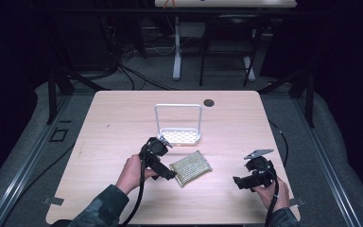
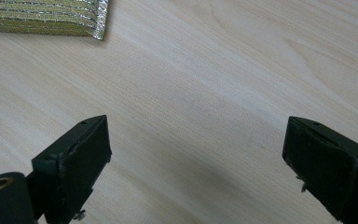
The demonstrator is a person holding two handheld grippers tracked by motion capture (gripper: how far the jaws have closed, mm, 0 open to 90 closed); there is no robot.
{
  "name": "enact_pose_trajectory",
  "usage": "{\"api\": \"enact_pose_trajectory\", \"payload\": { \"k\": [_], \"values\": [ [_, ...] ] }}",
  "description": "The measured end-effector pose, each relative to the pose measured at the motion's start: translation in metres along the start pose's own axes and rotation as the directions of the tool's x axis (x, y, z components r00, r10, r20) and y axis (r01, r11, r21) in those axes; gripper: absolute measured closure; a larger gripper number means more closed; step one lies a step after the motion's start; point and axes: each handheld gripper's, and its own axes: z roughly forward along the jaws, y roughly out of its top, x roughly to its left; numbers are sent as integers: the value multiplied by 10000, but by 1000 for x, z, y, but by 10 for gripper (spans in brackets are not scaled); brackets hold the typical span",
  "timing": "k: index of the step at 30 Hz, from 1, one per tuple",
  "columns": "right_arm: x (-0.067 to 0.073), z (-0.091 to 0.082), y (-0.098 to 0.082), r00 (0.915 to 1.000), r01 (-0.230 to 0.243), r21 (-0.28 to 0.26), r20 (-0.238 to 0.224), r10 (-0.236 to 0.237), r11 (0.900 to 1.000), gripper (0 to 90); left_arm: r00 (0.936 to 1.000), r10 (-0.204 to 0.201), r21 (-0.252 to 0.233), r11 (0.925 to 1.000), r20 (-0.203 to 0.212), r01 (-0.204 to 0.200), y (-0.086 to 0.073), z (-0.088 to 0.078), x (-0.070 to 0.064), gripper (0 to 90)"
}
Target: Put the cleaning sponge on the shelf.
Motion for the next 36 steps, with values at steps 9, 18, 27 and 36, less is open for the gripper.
{"api": "enact_pose_trajectory", "payload": {
  "k": [9, 18, 27, 36],
  "values": [
    [1, 0, 0, 10000, -5, 23, -28, 6, 10000, 75, 9989, 395, 379, 9985, 252, -405, 12, 24, -13, 0],
    [1, 0, 0, 10000, 2, 23, -53, -2, 10000, 77, 9974, 702, 766, 9945, 184, -714, 24, 46, -18, 0],
    [1, 1, 0, 10000, 18, 47, -88, -17, 10000, 78, 9959, 901, 1067, 9903, -89, -886, 29, 62, -22, 15],
    [1, 0, 0, 10000, 4, 45, -88, -4, 10000, 80, 9930, 991, 1084, 9899, -644, -918, 28, 65, -24, 173]
  ]
}}
